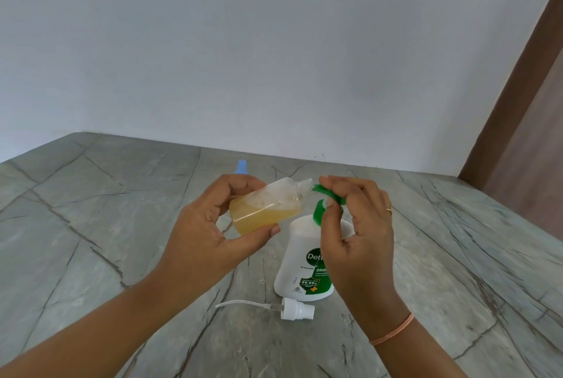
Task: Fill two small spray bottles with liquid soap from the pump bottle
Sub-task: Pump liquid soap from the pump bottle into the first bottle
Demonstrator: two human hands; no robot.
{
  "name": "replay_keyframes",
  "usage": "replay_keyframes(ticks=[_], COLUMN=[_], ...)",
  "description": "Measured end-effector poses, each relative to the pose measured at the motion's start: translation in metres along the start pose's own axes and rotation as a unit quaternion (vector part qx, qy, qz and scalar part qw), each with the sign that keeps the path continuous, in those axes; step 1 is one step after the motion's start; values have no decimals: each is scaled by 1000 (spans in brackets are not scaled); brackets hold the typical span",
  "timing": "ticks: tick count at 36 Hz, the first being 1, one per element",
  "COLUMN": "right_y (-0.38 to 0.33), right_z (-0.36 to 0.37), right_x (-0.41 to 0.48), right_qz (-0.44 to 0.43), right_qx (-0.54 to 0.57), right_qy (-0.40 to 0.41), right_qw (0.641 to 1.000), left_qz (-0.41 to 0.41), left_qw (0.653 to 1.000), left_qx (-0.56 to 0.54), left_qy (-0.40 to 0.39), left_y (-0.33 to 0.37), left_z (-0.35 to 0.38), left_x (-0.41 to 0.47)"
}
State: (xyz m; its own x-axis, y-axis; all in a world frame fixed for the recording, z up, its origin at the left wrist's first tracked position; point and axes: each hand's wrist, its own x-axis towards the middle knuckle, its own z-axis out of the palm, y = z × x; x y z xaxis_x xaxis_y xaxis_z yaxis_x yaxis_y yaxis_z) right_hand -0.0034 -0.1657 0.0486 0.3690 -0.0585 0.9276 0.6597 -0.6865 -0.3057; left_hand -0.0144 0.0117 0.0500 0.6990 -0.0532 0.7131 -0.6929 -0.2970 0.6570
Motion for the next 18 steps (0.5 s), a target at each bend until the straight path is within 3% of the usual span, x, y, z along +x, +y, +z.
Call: replay_keyframes(ticks=[18], right_y=[2], right_z=[1], right_x=[0], right_qz=[-16], right_qx=[-9], right_qy=[6], right_qw=[1000], left_qz=[10], left_qw=[1000], left_qx=[2], left_qy=[-1], left_y=[-2], left_z=[0], left_x=[0])
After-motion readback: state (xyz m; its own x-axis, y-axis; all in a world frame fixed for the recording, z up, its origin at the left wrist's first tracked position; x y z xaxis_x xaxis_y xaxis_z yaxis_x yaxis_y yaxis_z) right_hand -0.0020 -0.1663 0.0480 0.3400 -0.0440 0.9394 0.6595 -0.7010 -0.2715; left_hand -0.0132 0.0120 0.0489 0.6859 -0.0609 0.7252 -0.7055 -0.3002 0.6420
